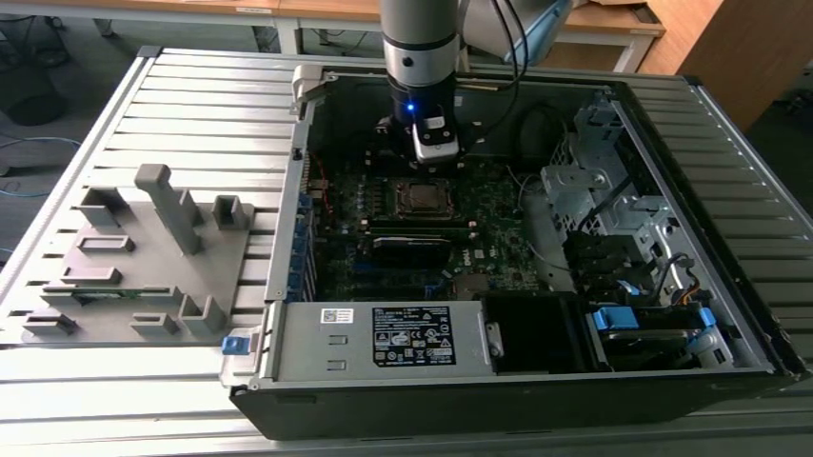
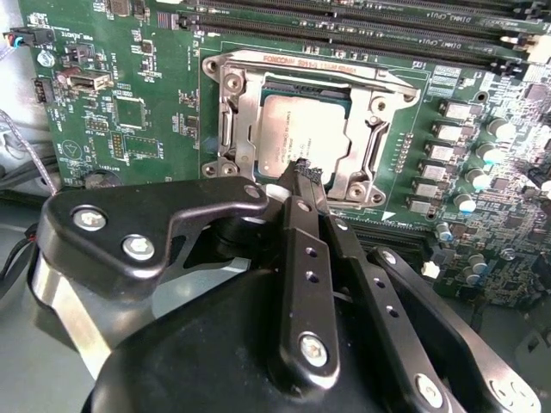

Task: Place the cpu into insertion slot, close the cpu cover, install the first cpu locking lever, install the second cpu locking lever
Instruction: 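Install the first cpu locking lever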

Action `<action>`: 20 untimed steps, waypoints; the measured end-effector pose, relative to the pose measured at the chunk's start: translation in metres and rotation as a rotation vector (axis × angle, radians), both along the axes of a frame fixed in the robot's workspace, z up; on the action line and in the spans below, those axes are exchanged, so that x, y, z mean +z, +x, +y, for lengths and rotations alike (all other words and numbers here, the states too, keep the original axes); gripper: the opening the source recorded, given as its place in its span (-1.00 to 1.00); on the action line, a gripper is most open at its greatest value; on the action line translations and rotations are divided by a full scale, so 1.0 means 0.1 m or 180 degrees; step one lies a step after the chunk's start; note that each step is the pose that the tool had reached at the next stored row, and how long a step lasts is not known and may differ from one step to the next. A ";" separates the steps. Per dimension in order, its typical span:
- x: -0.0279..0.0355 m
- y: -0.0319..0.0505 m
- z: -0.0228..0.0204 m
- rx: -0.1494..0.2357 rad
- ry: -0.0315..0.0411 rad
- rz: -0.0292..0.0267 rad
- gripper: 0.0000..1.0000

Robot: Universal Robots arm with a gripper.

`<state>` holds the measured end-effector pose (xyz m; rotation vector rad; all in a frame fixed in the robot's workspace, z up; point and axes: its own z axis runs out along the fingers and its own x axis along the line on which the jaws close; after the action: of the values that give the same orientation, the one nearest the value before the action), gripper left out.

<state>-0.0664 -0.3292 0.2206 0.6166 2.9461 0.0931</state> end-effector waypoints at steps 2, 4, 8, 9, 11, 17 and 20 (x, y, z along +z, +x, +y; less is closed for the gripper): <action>0.037 0.000 0.000 0.0004 0.0000 0.0000 -0.79; 0.037 0.000 0.000 0.0004 0.0000 0.0000 -0.79; 0.038 0.001 0.000 0.0004 0.0000 0.0000 -0.79; 0.038 0.001 0.000 0.0004 0.0000 0.0000 -0.79; 0.039 0.000 -0.001 0.0004 -0.0005 0.0000 -0.79; 0.030 0.005 -0.008 0.0022 -0.0076 0.0023 -0.79; 0.024 0.010 -0.009 0.0034 -0.0127 0.0048 -0.79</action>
<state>-0.0654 -0.3300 0.2230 0.5988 2.9583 0.0305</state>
